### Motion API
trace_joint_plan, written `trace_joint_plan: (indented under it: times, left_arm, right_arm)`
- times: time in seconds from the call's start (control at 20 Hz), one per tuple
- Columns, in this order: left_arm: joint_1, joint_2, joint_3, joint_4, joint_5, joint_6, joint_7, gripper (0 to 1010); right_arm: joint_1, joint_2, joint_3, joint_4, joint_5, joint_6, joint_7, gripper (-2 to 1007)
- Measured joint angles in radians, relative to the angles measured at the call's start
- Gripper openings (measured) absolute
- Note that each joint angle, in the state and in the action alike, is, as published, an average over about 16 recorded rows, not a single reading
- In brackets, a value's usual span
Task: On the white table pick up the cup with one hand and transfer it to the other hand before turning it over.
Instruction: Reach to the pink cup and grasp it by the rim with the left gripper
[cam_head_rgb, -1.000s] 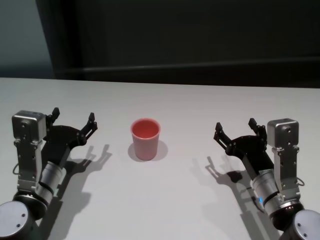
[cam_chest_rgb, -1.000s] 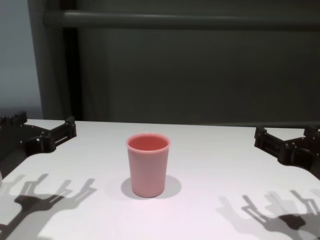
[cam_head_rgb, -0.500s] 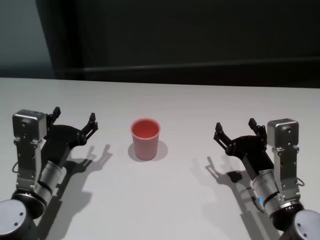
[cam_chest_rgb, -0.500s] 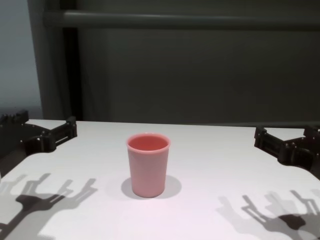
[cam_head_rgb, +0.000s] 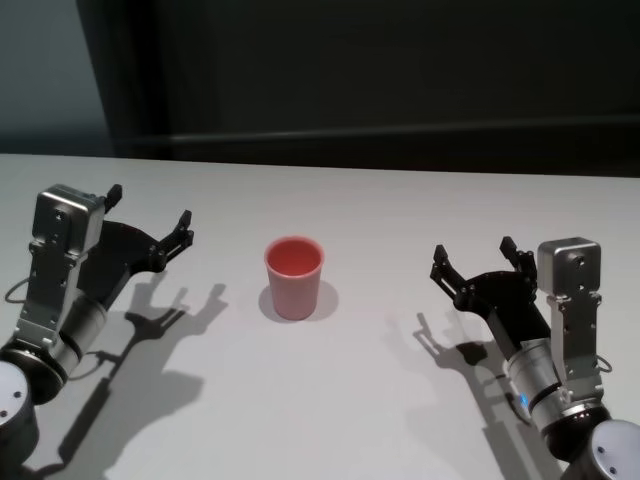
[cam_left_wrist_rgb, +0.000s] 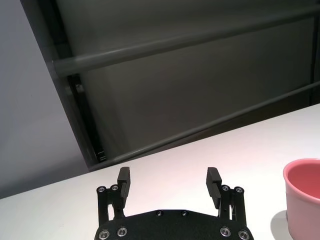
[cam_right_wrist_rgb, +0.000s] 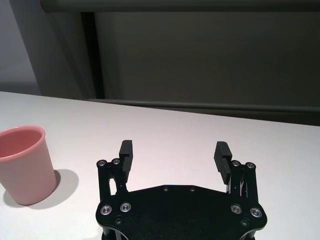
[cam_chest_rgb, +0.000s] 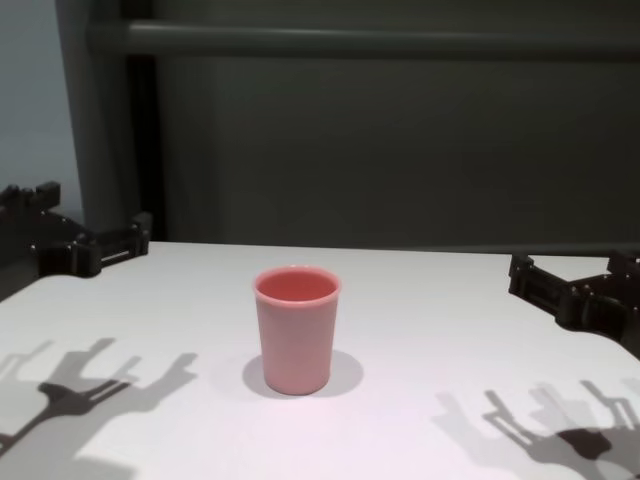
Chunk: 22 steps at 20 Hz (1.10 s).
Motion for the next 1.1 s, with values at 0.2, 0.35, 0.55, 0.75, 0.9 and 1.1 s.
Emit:
trace_joint_plan:
  times: [0.2,0.35,0.55,0.75,0.9,1.1]
  left_arm:
    - [-0.021,0.052,0.016,-0.032,0.057,0.026,-0.052,1001]
    - [-0.042,0.099,0.037,-0.058,0.103,0.040,-0.101,1001]
    - [-0.076,0.163,0.076,-0.090,0.160,0.055,-0.178,1001]
    - [-0.120,0.224,0.130,-0.115,0.208,0.062,-0.261,1001]
    - [-0.160,0.265,0.177,-0.128,0.241,0.066,-0.323,1001]
    - [-0.220,0.306,0.242,-0.138,0.281,0.072,-0.399,1001]
  right_arm:
    - [0.000,0.000,0.000,0.000,0.000,0.000,0.000,1002]
    - [0.000,0.000,0.000,0.000,0.000,0.000,0.000,1002]
    - [0.000,0.000,0.000,0.000,0.000,0.000,0.000,1002]
    - [0.000,0.000,0.000,0.000,0.000,0.000,0.000,1002]
    - [0.000,0.000,0.000,0.000,0.000,0.000,0.000,1002]
    - [0.000,0.000,0.000,0.000,0.000,0.000,0.000,1002]
